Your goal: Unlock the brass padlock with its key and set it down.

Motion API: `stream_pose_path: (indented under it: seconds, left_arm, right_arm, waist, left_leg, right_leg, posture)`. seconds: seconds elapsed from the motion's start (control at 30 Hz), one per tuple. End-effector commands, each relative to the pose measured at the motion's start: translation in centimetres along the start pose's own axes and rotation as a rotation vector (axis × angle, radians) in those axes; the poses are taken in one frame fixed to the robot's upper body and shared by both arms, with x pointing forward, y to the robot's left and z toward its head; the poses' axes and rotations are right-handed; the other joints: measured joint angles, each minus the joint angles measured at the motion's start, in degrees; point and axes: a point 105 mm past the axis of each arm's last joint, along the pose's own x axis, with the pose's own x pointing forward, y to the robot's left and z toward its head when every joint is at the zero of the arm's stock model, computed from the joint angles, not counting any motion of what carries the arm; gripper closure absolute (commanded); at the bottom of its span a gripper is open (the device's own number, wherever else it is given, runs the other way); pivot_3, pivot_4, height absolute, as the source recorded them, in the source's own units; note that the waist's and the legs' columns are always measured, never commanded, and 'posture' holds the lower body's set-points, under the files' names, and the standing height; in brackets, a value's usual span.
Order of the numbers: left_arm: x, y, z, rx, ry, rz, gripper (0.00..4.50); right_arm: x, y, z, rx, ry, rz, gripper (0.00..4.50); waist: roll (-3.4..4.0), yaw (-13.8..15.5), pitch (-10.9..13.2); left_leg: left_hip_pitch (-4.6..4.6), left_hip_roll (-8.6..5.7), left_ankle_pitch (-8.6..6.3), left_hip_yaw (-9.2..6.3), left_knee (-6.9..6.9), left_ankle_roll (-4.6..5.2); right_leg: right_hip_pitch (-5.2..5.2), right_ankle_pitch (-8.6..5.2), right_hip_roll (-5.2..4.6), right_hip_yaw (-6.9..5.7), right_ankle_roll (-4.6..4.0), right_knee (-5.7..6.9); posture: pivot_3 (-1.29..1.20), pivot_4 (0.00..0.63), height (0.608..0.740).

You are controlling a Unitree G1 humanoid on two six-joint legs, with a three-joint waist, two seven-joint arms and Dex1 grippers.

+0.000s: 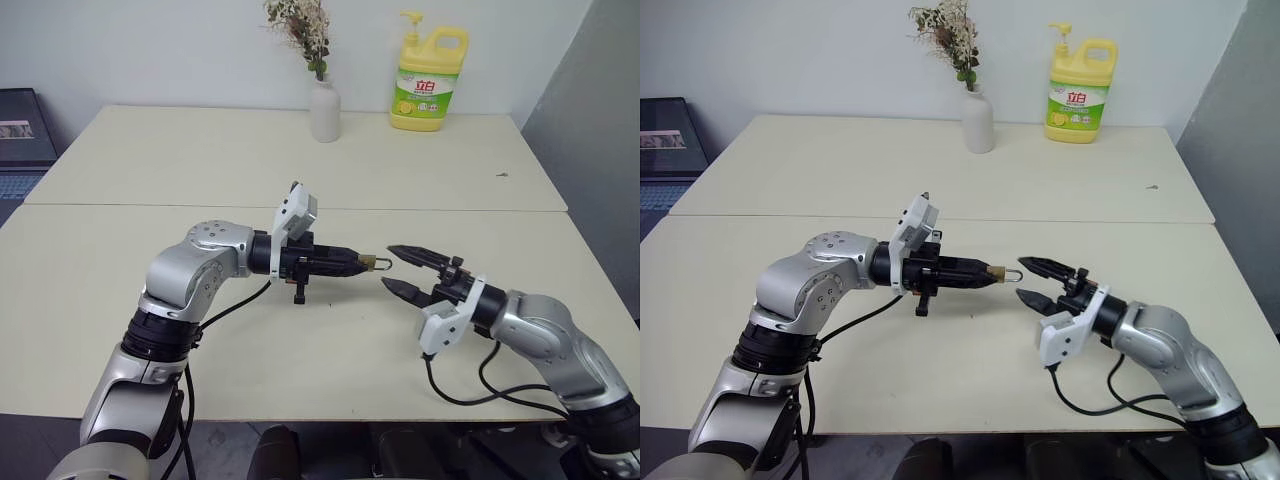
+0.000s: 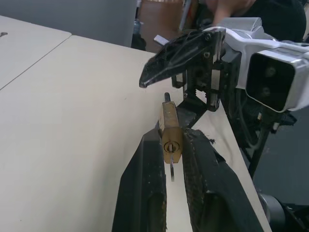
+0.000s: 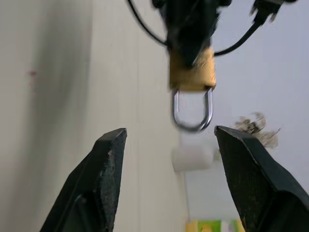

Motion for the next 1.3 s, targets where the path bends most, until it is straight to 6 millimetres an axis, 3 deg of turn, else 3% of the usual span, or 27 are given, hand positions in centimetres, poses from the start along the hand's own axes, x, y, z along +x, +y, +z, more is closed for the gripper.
stream_pose_path:
  seconds: [0.03,0.07,0.17,0.4,0.83,1.3]
  left_arm:
    - [-0.4,0.1,1.1,0.054,-0.021,0.012,4.34]
    - [-0.5,0.2,1.1,0.054,-0.022,0.016,4.34]
    - [-0.8,0.4,1.2,0.056,-0.023,0.023,4.34]
    - [-0.4,0.2,1.6,0.074,-0.032,0.0,4.34]
    - [-0.2,-0.6,1.6,0.135,-0.015,-0.029,4.34]
    - [-0.5,-1.4,0.9,0.169,0.02,-0.073,4.34]
  right_arm:
    - [-1.4,-1.2,-0.3,0.016,0.025,-0.035,1.5]
    - [-1.9,-1.2,-0.4,0.029,0.025,-0.035,1.5]
    - [-2.7,-2.1,0.7,0.089,-0.024,-0.075,2.11]
    - [-1.7,-3.3,3.0,0.184,-0.156,-0.126,4.49]
    - [0.4,-3.6,3.1,0.208,-0.173,-0.086,4.5]
    - [0.5,-3.1,2.3,0.214,-0.15,-0.048,4.5]
  waist:
    - [0.0,-0.1,0.0]
    - [0.0,-0.07,0.0]
    - [0.0,-0.16,0.0]
    - [0.0,-0.32,0.0]
    - [0.0,-0.17,0.0]
    - [0.01,-0.14,0.0]
  left_leg:
    - [0.01,0.0,0.0,0.01,0.0,0.0]
    - [0.01,0.0,0.0,0.01,0.0,0.0]
    - [0.03,0.0,0.0,-0.01,0.0,0.0]
    - [0.07,-0.01,0.0,-0.05,0.01,0.0]
    - [0.08,-0.01,0.0,-0.08,0.01,0.0]
    - [0.09,-0.01,0.0,-0.08,0.01,0.01]
  right_leg:
    - [0.0,0.0,0.0,0.01,0.0,0.0]
    - [0.0,0.0,0.0,0.01,0.01,0.0]
    - [0.03,-0.02,0.0,0.0,0.04,0.0]
    - [0.09,-0.14,0.01,-0.01,0.25,0.01]
    - [0.11,-0.14,0.01,-0.03,0.25,-0.01]
    - [0.11,-0.14,0.01,-0.04,0.25,-0.01]
  posture:
    - [0.0,0.15,0.74]
    - [0.0,0.15,0.74]
    - [0.0,0.15,0.74]
    - [0.0,0.15,0.74]
    - [0.0,0.15,0.74]
    - [0.0,0.15,0.74]
